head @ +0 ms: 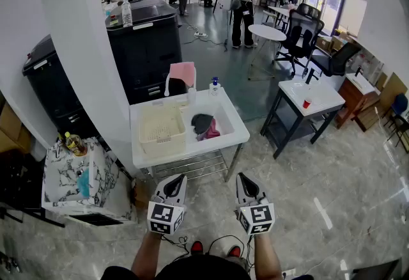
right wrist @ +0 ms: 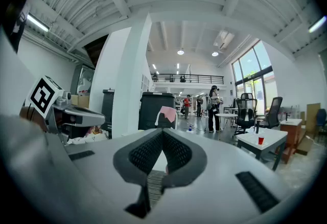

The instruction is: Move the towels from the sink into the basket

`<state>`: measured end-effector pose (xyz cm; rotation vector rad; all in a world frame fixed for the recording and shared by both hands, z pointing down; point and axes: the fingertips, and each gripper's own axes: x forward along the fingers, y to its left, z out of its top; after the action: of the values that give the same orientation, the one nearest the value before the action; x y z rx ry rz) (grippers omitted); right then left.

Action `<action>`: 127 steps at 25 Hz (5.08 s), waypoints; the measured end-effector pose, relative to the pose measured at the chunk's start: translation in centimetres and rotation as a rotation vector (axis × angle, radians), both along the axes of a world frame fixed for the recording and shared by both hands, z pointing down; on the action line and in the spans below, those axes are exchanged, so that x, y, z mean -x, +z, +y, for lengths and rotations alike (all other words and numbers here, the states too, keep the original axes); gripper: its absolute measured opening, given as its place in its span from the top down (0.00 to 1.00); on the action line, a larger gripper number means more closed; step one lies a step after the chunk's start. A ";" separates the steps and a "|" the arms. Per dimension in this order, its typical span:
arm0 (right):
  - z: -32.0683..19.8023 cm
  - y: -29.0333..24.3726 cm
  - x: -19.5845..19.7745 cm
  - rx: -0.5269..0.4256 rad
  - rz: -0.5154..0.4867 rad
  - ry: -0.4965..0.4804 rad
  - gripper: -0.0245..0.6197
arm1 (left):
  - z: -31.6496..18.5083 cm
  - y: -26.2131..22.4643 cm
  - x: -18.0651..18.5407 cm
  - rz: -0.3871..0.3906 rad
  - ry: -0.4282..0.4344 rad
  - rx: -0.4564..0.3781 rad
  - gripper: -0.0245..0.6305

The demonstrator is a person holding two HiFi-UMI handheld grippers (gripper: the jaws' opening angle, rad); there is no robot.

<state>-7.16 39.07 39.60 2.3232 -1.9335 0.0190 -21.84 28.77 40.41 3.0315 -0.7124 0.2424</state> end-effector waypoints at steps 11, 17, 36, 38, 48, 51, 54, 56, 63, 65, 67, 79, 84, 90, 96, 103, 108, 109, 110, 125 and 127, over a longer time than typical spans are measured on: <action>-0.8 -0.3 0.3 -0.011 -0.022 0.013 0.92 | -0.9 0.2 0.5 -0.008 0.011 -0.003 0.96; -1.9 -0.1 1.4 -0.008 -0.012 0.002 0.92 | -2.1 -0.3 1.3 0.010 0.004 -0.015 0.96; -16.1 0.2 -2.4 -0.018 -0.011 -0.157 0.92 | -13.7 0.0 -1.2 0.013 -0.167 -0.025 0.96; -18.7 0.2 -3.9 -0.018 -0.012 -0.182 0.92 | -15.9 0.0 -2.4 0.008 -0.196 -0.023 0.96; -29.8 0.6 -9.9 -0.002 -0.009 -0.305 0.92 | -24.1 0.4 -8.3 -0.018 -0.300 0.003 0.96; -32.3 0.6 -11.3 -0.004 -0.001 -0.333 0.92 | -26.0 0.8 -9.5 -0.027 -0.324 0.008 0.96; -34.6 0.9 -12.4 -0.001 -0.002 -0.359 0.92 | -27.8 1.0 -10.2 -0.029 -0.358 0.010 0.96; -35.9 1.1 -12.9 0.002 -0.009 -0.377 0.92 | -28.6 1.2 -10.4 -0.028 -0.382 0.011 0.96; -39.9 1.7 -13.5 0.002 -0.009 -0.444 0.92 | -31.1 2.0 -9.8 -0.031 -0.464 0.021 0.96; -40.8 1.6 -13.8 -0.002 -0.002 -0.454 0.92 | -31.6 2.1 -9.7 -0.030 -0.482 0.022 0.96; -41.7 1.5 -13.9 -0.006 0.002 -0.465 0.92 | -32.0 2.0 -9.6 -0.029 -0.497 0.018 0.96; -48.5 -1.9 -14.5 -0.051 0.121 -0.541 0.91 | -35.3 1.9 -8.5 -0.008 -0.579 0.032 0.96; -51.5 -2.7 -15.4 -0.048 0.197 -0.544 0.91 | -36.6 2.6 -8.8 -0.005 -0.584 0.047 0.96; -55.5 -3.4 -16.0 -0.025 0.263 -0.561 0.82 | -37.7 3.8 -9.0 -0.025 -0.580 0.073 0.96; -58.7 -2.9 -15.6 0.029 0.291 -0.604 0.70 | -38.1 4.4 -9.2 -0.040 -0.579 0.088 0.96; -61.5 -1.4 -15.6 0.076 0.296 -0.590 0.63 | -38.3 4.7 -9.2 -0.049 -0.573 0.092 0.96; -62.8 -0.2 -15.9 0.111 0.292 -0.570 0.63 | -38.2 4.9 -9.4 -0.050 -0.567 0.096 0.96; -63.0 -0.1 -15.9 0.115 0.290 -0.566 0.63 | -38.2 4.9 -9.4 -0.051 -0.567 0.097 0.96; -63.1 0.0 -15.9 0.116 0.288 -0.562 0.63 | -38.2 4.9 -9.3 -0.051 -0.568 0.099 0.96; -62.5 -0.5 -17.2 0.098 0.286 -0.486 0.90 | -37.8 4.7 -8.6 -0.051 -0.576 0.093 0.96; -61.9 -1.2 -17.2 0.071 0.263 -0.484 0.90 | -37.6 4.5 -8.7 -0.049 -0.573 0.090 0.96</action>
<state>10.01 -22.87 38.42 1.6612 -2.2450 -0.2430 -13.14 -8.87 44.94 2.5992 -1.4741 0.3173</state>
